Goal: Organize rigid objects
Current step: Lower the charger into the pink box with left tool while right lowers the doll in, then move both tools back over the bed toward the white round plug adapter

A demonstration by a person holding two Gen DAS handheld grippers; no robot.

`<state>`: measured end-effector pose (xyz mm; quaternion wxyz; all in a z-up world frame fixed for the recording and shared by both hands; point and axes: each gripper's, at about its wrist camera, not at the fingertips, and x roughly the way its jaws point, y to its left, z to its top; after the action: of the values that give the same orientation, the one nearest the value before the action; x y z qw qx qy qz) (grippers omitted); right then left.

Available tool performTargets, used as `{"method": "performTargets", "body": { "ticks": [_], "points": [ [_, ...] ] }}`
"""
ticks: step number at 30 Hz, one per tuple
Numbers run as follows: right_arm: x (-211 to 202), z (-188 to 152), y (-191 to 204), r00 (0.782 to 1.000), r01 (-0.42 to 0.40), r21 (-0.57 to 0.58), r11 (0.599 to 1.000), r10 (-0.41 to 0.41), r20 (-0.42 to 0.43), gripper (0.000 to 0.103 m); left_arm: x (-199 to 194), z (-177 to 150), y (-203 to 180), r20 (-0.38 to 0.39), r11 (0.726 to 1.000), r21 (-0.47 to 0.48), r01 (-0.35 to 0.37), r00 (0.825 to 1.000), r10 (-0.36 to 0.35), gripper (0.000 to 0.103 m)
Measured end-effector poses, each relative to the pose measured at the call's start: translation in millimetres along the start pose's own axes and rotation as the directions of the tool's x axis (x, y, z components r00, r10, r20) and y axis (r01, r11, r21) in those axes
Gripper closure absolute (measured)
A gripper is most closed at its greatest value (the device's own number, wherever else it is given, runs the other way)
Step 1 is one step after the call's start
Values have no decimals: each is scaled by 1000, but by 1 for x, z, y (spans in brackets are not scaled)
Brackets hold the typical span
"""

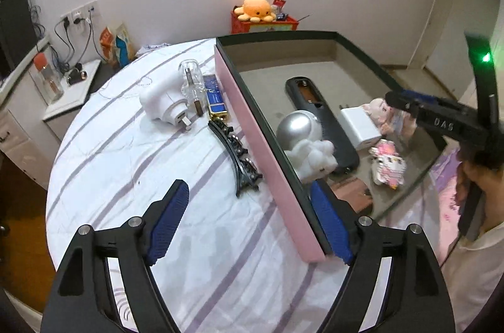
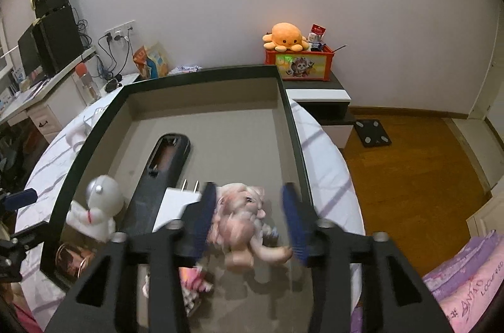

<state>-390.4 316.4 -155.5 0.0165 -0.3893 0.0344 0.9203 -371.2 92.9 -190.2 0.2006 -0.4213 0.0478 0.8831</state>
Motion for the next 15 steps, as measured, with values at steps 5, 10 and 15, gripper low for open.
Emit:
{"method": "performTargets", "body": {
  "ticks": [5, 10, 15],
  "points": [
    [-24, -5, 12, 1000, -3, -12, 1000, 4, 23, 41, -27, -6, 9, 57, 999, -22, 31, 998, -30, 22],
    [-50, -8, 40, 996, -64, -43, 997, 66, 56, 33, -46, -14, 25, 77, 999, -48, 3, 997, 1, 19],
    [-63, -13, 75, 990, -123, -95, 988, 129, 61, 31, -55, -29, 35, 64, 997, -63, -33, 997, 37, 19]
  ]
}}
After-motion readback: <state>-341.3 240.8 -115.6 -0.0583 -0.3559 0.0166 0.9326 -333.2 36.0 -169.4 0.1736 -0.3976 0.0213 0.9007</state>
